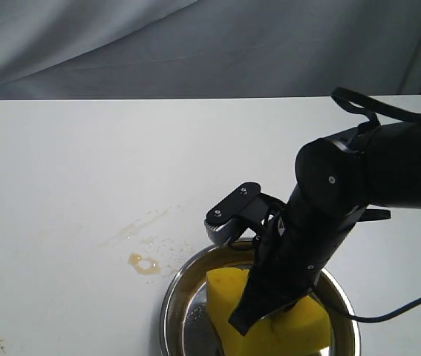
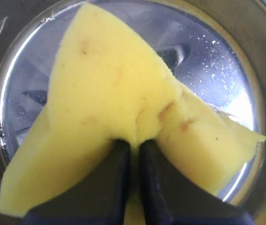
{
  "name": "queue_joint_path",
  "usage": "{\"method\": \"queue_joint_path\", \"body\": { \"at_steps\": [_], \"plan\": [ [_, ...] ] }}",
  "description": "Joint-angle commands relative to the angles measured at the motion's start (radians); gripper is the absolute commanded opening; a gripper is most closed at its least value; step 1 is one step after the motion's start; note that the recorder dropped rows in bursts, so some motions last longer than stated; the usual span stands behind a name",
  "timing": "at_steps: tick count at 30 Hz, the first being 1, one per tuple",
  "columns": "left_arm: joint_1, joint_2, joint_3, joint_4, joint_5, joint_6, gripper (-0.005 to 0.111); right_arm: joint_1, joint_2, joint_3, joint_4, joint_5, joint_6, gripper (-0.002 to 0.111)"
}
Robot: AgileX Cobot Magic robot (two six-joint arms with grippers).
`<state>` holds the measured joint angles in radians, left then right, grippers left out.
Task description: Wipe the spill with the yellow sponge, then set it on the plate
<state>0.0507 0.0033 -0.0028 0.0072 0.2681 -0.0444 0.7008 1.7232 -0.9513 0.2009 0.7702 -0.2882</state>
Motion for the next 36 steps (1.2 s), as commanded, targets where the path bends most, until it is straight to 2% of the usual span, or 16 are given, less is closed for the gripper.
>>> {"method": "queue_joint_path", "body": {
  "at_steps": [1,7,15,20,24,26,32,36],
  "plan": [
    [0.003,-0.003,0.003,-0.007,-0.002,-0.002,0.0,-0.002,-0.008,0.003,0.014,-0.008,0.027,0.023],
    [0.003,-0.003,0.003,-0.007,-0.002,-0.002,0.0,-0.002,-0.008,-0.002,0.019,-0.005,0.03,0.037],
    [0.003,-0.003,0.003,-0.007,-0.002,-0.002,0.0,-0.002,-0.046,-0.094,0.013,0.073,0.033,0.043],
    [0.003,-0.003,0.003,-0.007,-0.002,-0.002,0.0,-0.007,-0.092,-0.145,-0.11,0.021,0.13,0.044],
    [0.003,-0.003,0.003,-0.007,-0.002,-0.002,0.0,-0.058,-0.088,-0.195,-0.343,0.002,0.486,0.036],
    [0.003,-0.003,0.003,-0.007,-0.002,-0.002,0.0,-0.12,-0.088,-0.202,-0.452,-0.004,0.565,0.029],
    [0.003,-0.003,0.003,-0.007,-0.002,-0.002,0.0,-0.351,-0.088,-0.202,-0.536,0.056,0.545,0.002],
    [0.003,-0.003,0.003,-0.007,-0.002,-0.002,0.0,-0.48,-0.088,-0.202,-0.532,0.088,0.521,0.0]
  ]
}}
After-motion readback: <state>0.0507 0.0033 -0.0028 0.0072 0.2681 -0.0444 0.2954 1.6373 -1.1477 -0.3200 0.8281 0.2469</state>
